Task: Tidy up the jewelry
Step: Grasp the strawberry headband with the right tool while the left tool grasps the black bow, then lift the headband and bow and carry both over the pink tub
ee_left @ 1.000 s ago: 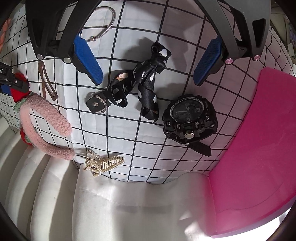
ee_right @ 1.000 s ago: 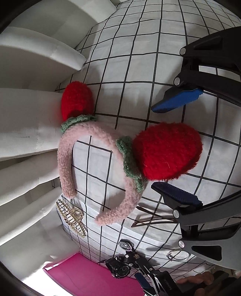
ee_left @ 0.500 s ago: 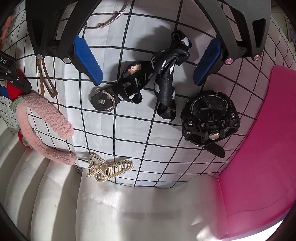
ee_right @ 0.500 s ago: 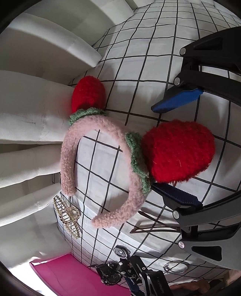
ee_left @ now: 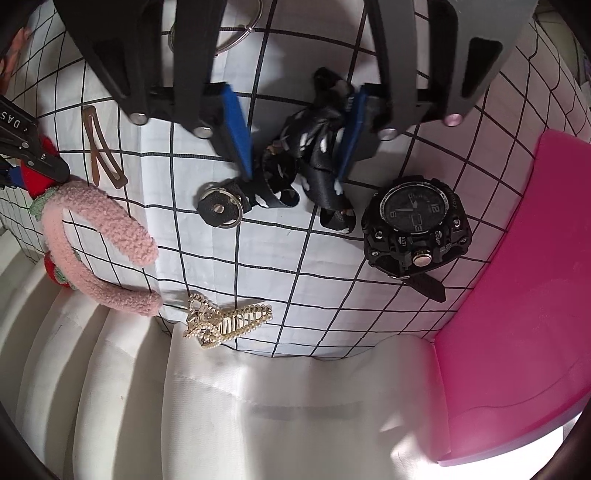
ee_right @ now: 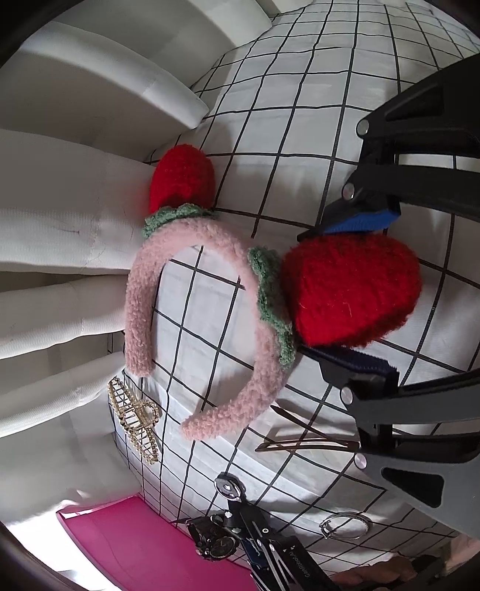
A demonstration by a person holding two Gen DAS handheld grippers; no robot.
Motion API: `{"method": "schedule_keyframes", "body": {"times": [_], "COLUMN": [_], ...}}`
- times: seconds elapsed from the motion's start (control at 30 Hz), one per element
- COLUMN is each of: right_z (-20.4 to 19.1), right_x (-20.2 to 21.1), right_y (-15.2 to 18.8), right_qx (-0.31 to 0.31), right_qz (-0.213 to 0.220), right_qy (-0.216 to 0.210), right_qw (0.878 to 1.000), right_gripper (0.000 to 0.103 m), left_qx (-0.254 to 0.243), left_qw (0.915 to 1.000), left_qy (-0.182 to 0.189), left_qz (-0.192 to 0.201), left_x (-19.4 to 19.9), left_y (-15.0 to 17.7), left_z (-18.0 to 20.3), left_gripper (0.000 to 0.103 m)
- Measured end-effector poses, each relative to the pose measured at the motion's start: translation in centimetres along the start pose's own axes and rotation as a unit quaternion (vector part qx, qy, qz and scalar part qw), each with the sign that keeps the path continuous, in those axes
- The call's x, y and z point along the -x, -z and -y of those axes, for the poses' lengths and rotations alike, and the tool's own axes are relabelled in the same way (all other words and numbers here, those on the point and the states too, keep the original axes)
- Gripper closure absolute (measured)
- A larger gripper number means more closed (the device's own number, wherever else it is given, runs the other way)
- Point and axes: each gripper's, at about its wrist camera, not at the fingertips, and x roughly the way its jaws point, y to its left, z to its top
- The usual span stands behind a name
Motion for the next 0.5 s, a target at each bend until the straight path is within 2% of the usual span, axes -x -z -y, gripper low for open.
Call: {"method": "schedule_keyframes", "body": {"times": [0.03,0.13,0.5], "right_z": [0.0,0.4,1.0], "right_x": [0.1,0.3,4.1], "right_y": [0.0,0.1,0.2], "right_qx": [-0.001,-0.015,-0.057], "right_qz": [0.0,0.001,0.028], "right_qy": [-0.001,-0.014,-0.053], "right_qw": [1.0,1.0,0.997], "right_gripper": [0.059,0.063,0.065], "left_qx": [-0.002,0.004,0.004], "left_qw": [1.0,1.0,0.999], "left_qy": [0.0,0.006,0.034], "left_qz": [-0.001,-0.003,0.028], "left_x": [0.1,0.3,5.3], "left_y": [0.0,-0.1,-0.6], "left_z": [0.0,-0.2,-0.6], "left_gripper": [0.082,0.089,0.091]}}
